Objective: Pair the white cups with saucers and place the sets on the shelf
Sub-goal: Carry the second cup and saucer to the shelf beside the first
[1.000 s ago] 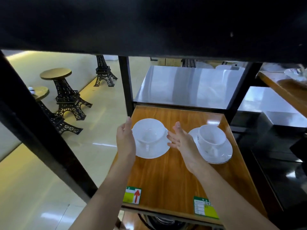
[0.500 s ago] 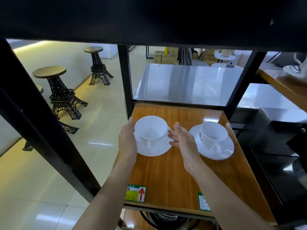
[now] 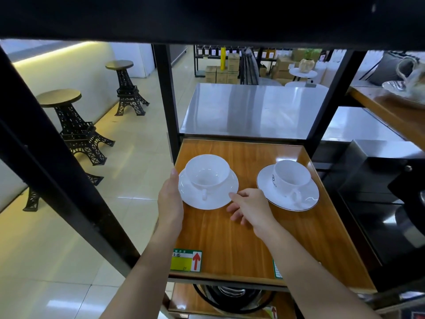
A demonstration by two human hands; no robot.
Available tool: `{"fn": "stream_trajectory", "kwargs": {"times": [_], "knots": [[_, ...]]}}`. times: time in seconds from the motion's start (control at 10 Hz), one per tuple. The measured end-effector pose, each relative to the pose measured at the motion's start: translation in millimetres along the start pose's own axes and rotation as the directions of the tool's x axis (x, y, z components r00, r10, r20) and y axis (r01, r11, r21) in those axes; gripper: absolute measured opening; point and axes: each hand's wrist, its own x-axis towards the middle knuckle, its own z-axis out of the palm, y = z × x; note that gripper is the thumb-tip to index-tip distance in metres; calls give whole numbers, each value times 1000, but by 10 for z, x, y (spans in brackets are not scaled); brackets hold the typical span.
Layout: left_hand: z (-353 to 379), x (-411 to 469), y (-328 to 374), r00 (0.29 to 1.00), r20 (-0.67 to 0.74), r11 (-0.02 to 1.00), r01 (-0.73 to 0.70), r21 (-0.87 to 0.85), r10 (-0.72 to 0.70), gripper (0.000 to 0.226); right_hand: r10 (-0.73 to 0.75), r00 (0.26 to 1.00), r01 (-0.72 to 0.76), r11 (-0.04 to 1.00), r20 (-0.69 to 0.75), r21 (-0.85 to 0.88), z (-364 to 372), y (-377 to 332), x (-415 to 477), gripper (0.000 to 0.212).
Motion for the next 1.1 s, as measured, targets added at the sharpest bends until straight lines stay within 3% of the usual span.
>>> {"fn": "stream_trajectory", "kwargs": {"times": [0.3, 0.6, 0.8, 0.9, 1.1], "knots": [[-22, -94, 60, 970, 244, 996, -35, 82, 14, 57, 34, 996, -29, 998, -78, 57, 8, 4, 86, 7], [-85, -85, 52, 983, 182, 999, 30, 28, -35, 61, -5, 1000, 6, 998, -17, 66, -69, 56, 15, 10], [-152, -250, 27, 946, 151, 922, -316, 221, 288, 58, -97, 993, 99, 994, -65, 39, -288, 170, -242, 9], [-178, -395, 117, 911, 183, 860, -411, 304, 370, 61, -113, 994, 113, 993, -14, 42, -475, 175, -422, 10], [-239, -965, 456, 794, 188, 675, -595, 436, 578, 57, -279, 959, 278, 960, -51, -20, -897, 99, -925, 7]]}}
